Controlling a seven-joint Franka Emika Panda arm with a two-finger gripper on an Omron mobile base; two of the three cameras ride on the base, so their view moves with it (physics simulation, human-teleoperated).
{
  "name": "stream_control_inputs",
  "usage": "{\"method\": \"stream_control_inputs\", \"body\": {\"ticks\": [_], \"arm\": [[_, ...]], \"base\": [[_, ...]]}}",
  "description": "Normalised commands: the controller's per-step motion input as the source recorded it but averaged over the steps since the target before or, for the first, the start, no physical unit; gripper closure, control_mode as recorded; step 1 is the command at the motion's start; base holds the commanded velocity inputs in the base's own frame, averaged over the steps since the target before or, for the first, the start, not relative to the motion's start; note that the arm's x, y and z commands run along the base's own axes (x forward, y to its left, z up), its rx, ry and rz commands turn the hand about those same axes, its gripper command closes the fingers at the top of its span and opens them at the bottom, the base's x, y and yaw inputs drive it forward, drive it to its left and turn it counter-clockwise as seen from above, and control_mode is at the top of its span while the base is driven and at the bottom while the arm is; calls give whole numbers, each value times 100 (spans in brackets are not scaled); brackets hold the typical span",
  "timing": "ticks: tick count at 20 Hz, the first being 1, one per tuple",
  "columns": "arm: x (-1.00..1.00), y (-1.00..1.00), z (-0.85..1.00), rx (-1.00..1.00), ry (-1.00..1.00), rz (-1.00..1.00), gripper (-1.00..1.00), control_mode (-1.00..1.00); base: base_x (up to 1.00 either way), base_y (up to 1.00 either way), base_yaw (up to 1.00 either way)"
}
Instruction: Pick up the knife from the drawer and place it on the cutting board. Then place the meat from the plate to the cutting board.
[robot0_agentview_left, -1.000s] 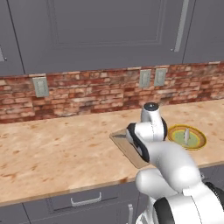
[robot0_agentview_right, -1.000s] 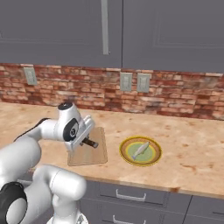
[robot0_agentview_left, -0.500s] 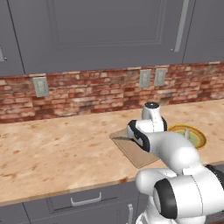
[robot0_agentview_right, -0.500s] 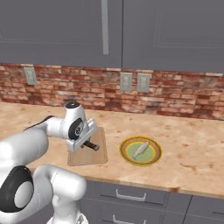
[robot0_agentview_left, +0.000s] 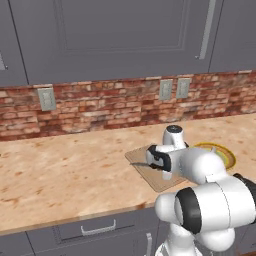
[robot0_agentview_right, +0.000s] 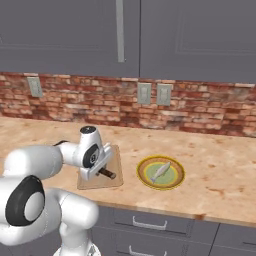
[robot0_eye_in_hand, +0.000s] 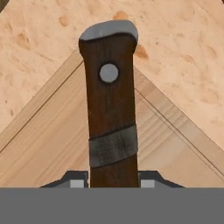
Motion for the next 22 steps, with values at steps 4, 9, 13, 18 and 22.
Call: {"method": "stream_control_inputs", "body": {"ticks": [4, 9, 13, 18, 22], "arm": [[18, -9, -34, 0, 0, 0, 100, -100], [36, -16, -13, 0, 0, 0, 100, -100], [37, -12, -20, 0, 0, 0, 100, -100], [33, -4, -33, 0, 0, 0, 100, -100], [9, 0, -7, 0, 0, 0, -100, -100]], "base": [[0, 0, 0], [0, 0, 0], [0, 0, 0], [0, 0, 0], [0, 0, 0]]}}
